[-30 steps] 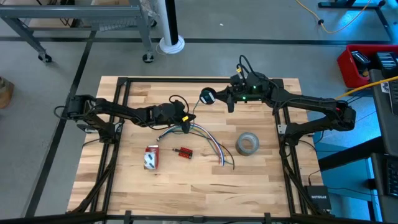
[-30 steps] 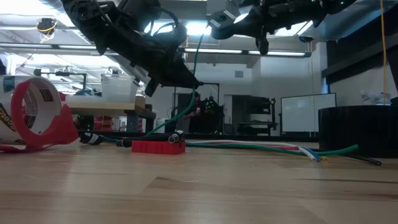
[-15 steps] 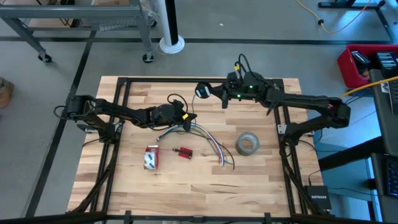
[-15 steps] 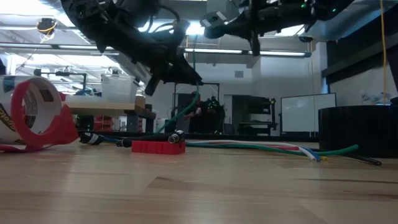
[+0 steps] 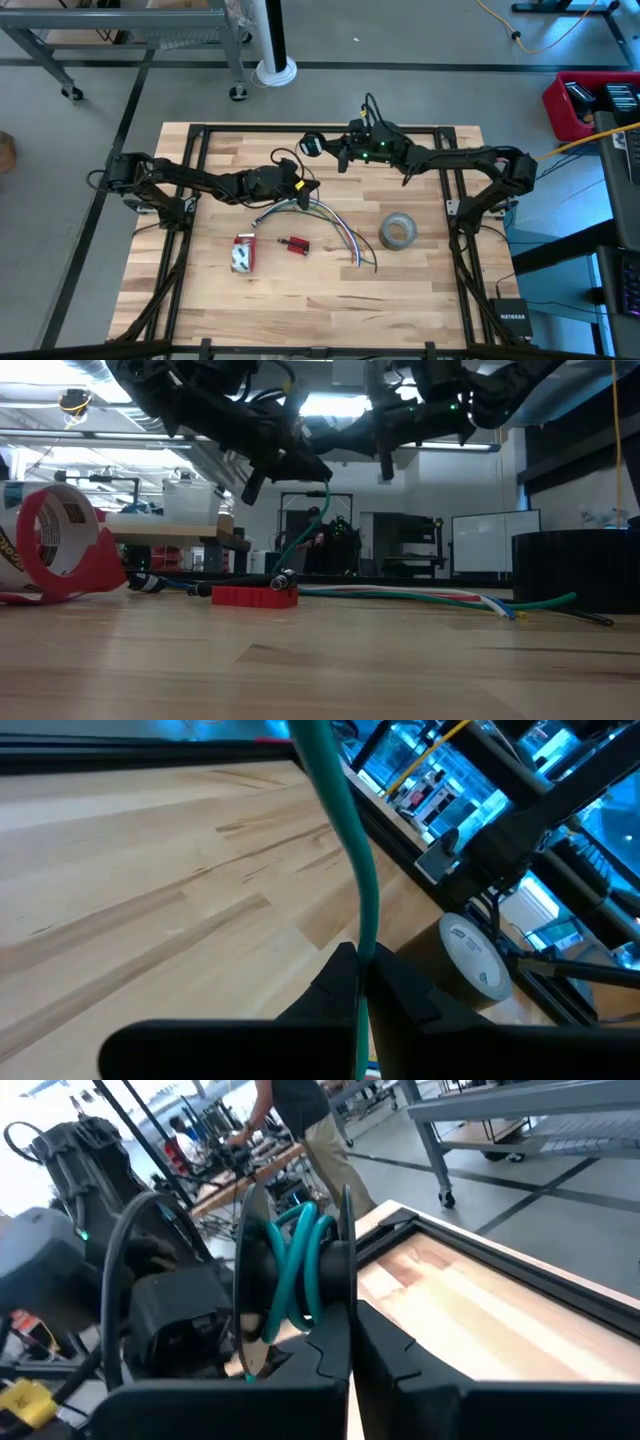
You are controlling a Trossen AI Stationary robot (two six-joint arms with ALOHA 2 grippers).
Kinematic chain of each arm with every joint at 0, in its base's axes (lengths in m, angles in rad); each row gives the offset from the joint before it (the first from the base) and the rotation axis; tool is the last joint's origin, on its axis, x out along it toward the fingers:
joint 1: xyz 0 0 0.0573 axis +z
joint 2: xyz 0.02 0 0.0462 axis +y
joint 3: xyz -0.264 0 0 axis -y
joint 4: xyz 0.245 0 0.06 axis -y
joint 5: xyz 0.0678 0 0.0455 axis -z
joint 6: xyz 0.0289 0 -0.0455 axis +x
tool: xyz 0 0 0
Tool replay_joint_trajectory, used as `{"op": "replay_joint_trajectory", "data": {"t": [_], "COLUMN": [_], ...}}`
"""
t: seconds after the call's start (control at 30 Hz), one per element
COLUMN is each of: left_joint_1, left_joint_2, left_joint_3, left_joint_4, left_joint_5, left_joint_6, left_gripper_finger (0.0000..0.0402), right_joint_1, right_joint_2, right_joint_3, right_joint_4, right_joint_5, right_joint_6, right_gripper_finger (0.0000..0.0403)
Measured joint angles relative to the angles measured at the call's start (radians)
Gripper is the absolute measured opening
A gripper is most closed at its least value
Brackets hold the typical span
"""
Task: Coil cords
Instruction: Coil the green wire onto the black spool
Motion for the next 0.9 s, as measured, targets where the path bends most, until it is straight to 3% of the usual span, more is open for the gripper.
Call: {"op": "replay_joint_trajectory", "data": {"t": [0.23,0.53,0.9], "left_joint_1": [0.0,-0.013,-0.056], "left_joint_2": [0.014,0.046,0.045], "left_joint_3": [0.001,0.001,0.101], "left_joint_4": [0.002,0.017,-0.002], "left_joint_5": [0.0,0.006,0.008], "left_joint_6": [-0.032,-0.108,0.022], "left_gripper_finger": [0.0,0.0,0.0], "right_joint_1": [0.0,0.018,0.019], "right_joint_2": [0.008,0.008,0.022], "right_joint_3": [0.0,0.0,0.001], "right_joint_4": [0.105,0.101,0.077], "right_joint_5": [-0.013,-0.039,0.0], "right_joint_6": [0.06,0.064,0.035], "right_gripper_finger": [0.0001,0.0001,0.0001]}}
